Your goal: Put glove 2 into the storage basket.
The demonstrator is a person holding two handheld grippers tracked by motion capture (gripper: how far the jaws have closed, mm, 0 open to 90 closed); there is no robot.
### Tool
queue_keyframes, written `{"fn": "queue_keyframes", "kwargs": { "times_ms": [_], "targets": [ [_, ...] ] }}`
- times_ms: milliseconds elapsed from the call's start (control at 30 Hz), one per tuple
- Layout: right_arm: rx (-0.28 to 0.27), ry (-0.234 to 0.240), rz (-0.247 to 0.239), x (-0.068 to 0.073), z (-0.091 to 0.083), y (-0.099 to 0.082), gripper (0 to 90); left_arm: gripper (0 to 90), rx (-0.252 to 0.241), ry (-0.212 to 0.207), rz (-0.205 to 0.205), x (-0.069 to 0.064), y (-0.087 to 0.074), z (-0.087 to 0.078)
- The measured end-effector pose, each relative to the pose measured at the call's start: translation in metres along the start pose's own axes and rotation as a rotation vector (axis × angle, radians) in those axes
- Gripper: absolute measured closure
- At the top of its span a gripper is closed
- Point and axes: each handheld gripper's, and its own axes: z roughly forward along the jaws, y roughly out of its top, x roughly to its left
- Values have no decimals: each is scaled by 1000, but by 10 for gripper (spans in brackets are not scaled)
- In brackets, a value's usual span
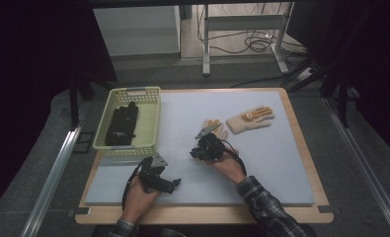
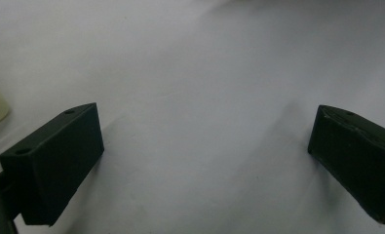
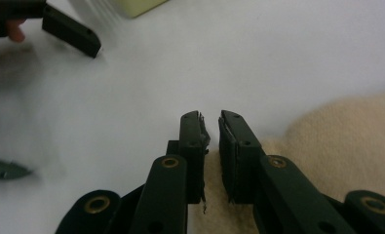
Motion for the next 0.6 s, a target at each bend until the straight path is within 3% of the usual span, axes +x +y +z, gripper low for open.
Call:
{"fn": "queue_keyframes", "kwargs": {
  "times_ms": [300, 333, 433, 600],
  "targets": [
    [-11, -18, -1, 2, -21, -20, 762, 0, -1, 0, -2, 0, 0, 0],
    [-15, -15, 19, 0, -23, -23, 749, 0, -2, 0, -3, 0, 0, 0],
    [-24, -2, 30, -2, -25, -24, 721, 0, -1, 0, -2, 0, 0, 0],
    [-46, -28, 20, -3, -32, -17, 668, 0, -2, 0, -2, 0, 0, 0]
  ]
}}
